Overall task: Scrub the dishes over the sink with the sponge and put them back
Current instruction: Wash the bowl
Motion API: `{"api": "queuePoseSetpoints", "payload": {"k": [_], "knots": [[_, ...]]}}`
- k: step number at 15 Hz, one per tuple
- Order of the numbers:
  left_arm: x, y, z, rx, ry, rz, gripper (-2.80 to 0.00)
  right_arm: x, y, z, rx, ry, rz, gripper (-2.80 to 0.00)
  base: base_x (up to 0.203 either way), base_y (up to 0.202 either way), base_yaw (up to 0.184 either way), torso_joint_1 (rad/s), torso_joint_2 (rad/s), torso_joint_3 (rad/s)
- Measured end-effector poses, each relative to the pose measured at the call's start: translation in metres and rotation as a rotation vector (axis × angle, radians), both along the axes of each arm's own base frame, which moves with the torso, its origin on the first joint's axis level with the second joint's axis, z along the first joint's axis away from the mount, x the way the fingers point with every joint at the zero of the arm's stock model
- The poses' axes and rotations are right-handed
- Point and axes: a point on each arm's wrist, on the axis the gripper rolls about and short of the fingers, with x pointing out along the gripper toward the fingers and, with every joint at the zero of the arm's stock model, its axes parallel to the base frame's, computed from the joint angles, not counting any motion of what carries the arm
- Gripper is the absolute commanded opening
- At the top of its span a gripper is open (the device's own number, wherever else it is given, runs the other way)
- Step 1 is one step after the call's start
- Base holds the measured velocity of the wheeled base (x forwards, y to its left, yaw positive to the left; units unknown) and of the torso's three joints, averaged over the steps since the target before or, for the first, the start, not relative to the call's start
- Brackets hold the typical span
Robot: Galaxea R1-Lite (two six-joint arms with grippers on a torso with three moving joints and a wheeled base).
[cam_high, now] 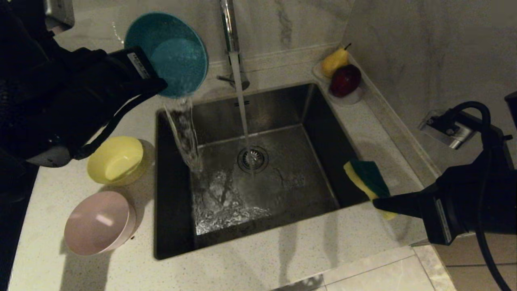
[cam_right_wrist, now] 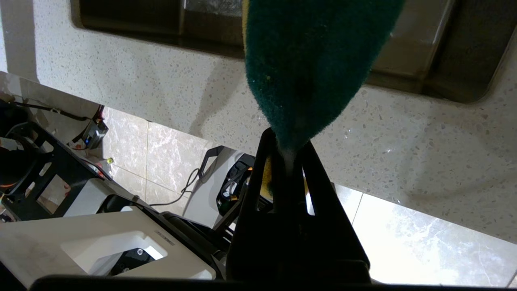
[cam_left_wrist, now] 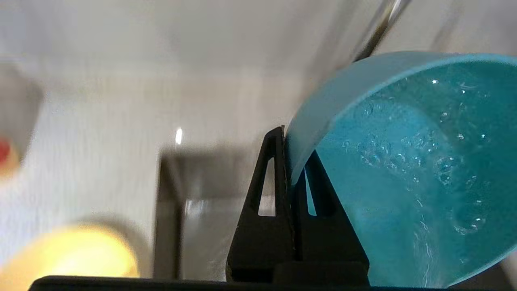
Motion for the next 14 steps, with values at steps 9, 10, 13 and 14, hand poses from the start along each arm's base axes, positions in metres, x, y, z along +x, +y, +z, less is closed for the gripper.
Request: {"api": "queuePoseSetpoints", "payload": {"k": [9,10,13,14], "knots": [[-0.006,0.002,0.013,-0.043,-0.292,0.003,-2.8,0.001,0.001,0.001,-0.002,-0.011,0.01,-2.8,0.0,0.0,0.0,0.0,0.0,0.0],[-0.008,0.002,0.016,-0.038,-0.327,-0.001,-2.8,0.002,0.002,0.001,-0.002,-0.008,0.012,-2.8,0.0,0.0,0.0,0.0,0.0,0.0],[-0.012,0.003,0.021,-0.009,-0.391,-0.013,-2.8,0.004,0.004,0.001,-0.002,-0.007,0.017,-2.8,0.0,0.0,0.0,0.0,0.0,0.0],[-0.014,0.004,0.023,0.005,-0.412,-0.022,-2.8,0.003,0.007,0.001,0.004,-0.012,0.027,-2.8,0.0,0.0,0.0,0.0,0.0,0.0]]}}
